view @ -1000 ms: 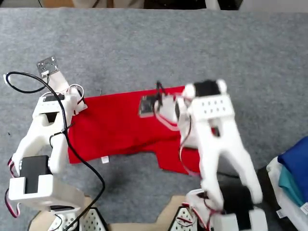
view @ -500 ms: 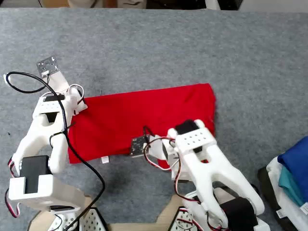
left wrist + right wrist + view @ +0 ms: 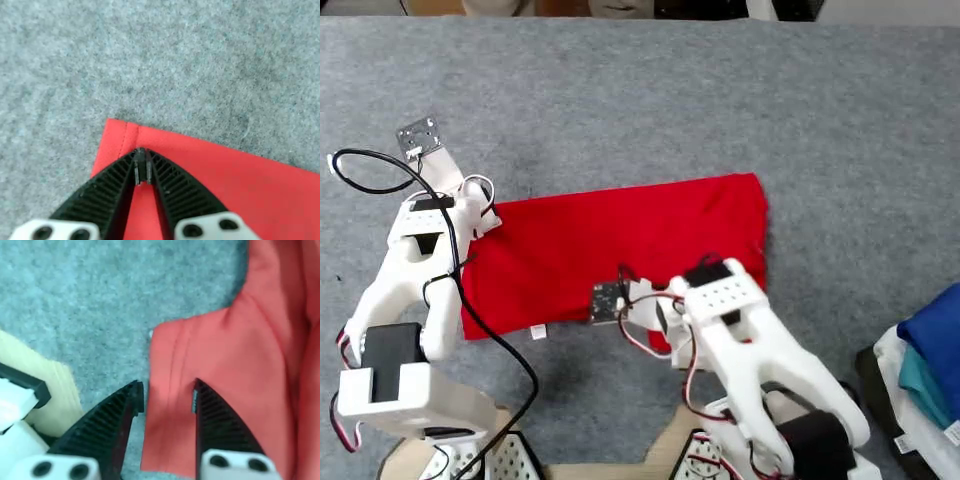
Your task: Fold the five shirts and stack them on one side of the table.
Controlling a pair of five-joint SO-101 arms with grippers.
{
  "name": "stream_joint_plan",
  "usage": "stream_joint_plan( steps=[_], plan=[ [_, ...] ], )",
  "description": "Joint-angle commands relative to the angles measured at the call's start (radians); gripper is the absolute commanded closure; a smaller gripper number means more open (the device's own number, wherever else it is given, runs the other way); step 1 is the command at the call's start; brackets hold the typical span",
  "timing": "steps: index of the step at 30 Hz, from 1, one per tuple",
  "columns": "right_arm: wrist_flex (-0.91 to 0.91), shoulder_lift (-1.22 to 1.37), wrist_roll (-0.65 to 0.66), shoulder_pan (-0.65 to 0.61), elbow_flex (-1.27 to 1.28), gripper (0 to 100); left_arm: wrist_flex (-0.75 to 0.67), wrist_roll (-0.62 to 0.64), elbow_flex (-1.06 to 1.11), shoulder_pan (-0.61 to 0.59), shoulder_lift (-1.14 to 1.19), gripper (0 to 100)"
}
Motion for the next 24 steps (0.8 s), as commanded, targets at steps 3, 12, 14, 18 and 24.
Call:
stream_joint_plan(
  steps=[3, 12, 14, 18, 24],
  plan=[
    [-0.034, 0.048, -0.008, -0.036, 0.085, 82.2, 0.006, 0.002, -0.048, -0.006, -0.007, 98],
    [-0.035, 0.048, -0.008, -0.035, 0.085, 95.9, 0.006, 0.002, -0.048, -0.008, -0.007, 98],
    [-0.041, 0.048, -0.012, -0.031, 0.085, 99.4, 0.006, 0.002, -0.048, -0.008, -0.007, 98],
    [-0.048, 0.047, -0.023, -0.030, 0.085, 99.5, 0.006, 0.000, -0.048, -0.009, -0.007, 98],
    [-0.043, 0.042, -0.028, 0.065, 0.027, 99.5, 0.006, 0.000, -0.048, -0.009, -0.007, 98]
  ],
)
